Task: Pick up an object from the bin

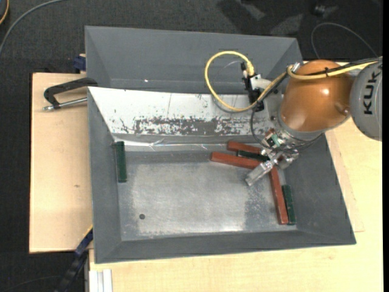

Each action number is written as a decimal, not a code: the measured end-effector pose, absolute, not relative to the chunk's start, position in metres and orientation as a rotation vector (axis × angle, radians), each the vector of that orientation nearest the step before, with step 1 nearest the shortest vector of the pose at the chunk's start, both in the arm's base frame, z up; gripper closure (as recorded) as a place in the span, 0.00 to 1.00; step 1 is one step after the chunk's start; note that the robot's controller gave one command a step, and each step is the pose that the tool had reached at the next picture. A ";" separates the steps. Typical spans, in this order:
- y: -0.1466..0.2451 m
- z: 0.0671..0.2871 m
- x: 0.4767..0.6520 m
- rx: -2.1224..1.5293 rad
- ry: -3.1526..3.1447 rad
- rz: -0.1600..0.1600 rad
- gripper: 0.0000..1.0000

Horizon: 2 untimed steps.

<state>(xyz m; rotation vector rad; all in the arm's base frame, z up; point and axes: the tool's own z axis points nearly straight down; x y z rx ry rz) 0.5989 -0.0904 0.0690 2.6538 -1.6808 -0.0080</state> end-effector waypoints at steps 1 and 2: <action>-0.090 0.071 0.600 2.654 -1.685 -0.006 1.00; -0.095 0.074 0.584 2.922 -1.158 -0.005 1.00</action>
Offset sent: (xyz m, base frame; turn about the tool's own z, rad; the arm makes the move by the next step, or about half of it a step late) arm 0.0000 0.0000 0.0000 0.0000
